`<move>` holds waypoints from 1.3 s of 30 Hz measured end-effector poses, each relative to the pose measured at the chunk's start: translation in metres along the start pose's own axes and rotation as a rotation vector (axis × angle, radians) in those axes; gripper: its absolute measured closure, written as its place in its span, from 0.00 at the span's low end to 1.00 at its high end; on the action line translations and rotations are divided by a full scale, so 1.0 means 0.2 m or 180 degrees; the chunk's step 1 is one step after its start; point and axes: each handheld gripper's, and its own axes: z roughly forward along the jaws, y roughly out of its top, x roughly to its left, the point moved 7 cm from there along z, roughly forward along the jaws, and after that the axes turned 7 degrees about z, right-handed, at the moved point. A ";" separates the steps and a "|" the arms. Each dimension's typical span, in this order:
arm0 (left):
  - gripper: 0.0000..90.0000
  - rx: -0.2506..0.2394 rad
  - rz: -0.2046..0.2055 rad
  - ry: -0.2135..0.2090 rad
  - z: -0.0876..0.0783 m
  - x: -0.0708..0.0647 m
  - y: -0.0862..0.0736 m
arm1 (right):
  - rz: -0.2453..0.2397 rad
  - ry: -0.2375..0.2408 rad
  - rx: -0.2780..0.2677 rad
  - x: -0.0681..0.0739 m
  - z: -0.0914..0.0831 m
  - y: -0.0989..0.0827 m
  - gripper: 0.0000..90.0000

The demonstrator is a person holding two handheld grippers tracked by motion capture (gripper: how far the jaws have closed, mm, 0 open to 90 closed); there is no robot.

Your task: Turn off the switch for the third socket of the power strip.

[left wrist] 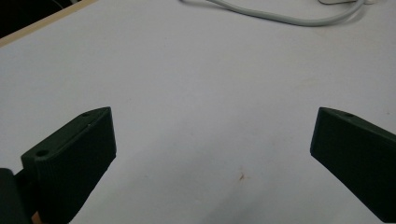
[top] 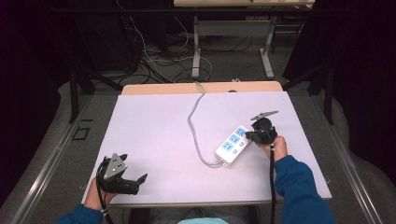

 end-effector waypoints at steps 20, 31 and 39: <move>0.00 0.0003 0.0007 0.0011 0.00 0.00 0.00 | -0.0044 -0.0007 -0.0040 0.00 0.00 0.00 1.00; 0.00 -0.0001 0.0002 0.0003 0.00 0.00 0.00 | -0.0126 -0.0077 -0.0037 0.01 0.00 0.00 1.00; 0.00 -0.0001 0.0006 -0.0001 0.00 0.00 0.00 | -0.0207 -0.0134 -0.0038 0.02 0.00 0.00 1.00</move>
